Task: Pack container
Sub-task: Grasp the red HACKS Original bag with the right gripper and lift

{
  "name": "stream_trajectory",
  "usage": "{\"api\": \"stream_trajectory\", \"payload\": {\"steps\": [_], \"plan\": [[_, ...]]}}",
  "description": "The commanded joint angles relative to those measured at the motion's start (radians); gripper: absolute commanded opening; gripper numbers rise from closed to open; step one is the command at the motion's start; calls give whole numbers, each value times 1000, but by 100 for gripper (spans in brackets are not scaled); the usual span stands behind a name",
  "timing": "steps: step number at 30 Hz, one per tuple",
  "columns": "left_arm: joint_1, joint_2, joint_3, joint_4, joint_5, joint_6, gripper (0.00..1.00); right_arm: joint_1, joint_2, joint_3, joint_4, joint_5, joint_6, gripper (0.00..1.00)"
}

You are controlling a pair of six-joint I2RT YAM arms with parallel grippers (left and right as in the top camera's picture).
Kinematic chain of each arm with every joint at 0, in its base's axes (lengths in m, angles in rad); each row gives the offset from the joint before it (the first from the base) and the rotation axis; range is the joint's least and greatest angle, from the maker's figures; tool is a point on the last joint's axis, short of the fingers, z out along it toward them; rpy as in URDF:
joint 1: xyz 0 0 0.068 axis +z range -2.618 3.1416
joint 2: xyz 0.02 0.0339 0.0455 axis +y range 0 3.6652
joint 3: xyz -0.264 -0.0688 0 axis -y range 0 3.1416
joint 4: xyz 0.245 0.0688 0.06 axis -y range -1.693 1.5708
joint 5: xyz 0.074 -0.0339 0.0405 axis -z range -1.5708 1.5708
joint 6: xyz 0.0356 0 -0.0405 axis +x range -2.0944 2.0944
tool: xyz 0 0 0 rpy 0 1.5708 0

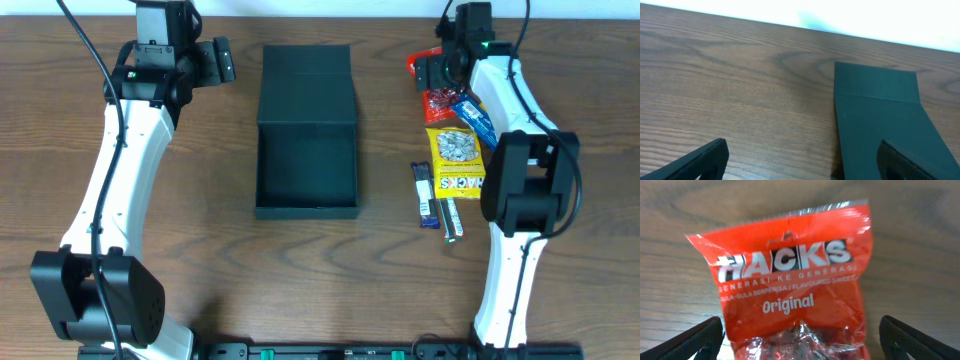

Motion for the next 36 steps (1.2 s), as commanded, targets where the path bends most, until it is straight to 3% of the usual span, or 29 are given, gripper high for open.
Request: {"api": "stream_trajectory", "payload": {"steps": [1, 10, 13, 15, 17, 18, 19, 27, 28, 31, 33, 36], "plan": [[6, 12, 9, -3, 1, 6, 95, 4, 43, 20, -3, -5, -17, 99], [6, 12, 9, -3, 1, 6, 95, 4, 43, 20, 19, -5, -17, 99], [6, 12, 9, -3, 0, 6, 95, 3, 43, 20, 24, -5, -17, 86], [6, 12, 9, -3, 0, 6, 96, 4, 43, 20, 24, -5, -17, 67], [6, 12, 9, -3, 0, 6, 95, 4, 43, 20, 24, -5, -17, 69], [6, 12, 9, -3, 0, 6, 95, 4, 43, 20, 24, -5, -17, 76], [6, 12, 9, -3, 0, 6, 96, 4, 43, 20, 24, -5, -17, 97], [6, 12, 9, -3, 0, 6, 95, 4, 43, 20, 23, -5, -17, 98], [6, 12, 9, -3, 1, 6, 95, 4, 43, 20, 24, -5, -17, 93], [6, 12, 9, -4, 1, 6, 95, 4, 43, 20, 23, -5, -16, 60], [6, 12, 9, -3, 0, 6, 95, 4, 43, 20, 23, -5, -16, 44], [6, 12, 9, -3, 0, 6, 96, 7, 42, 26, 21, -13, -16, 29]]}}
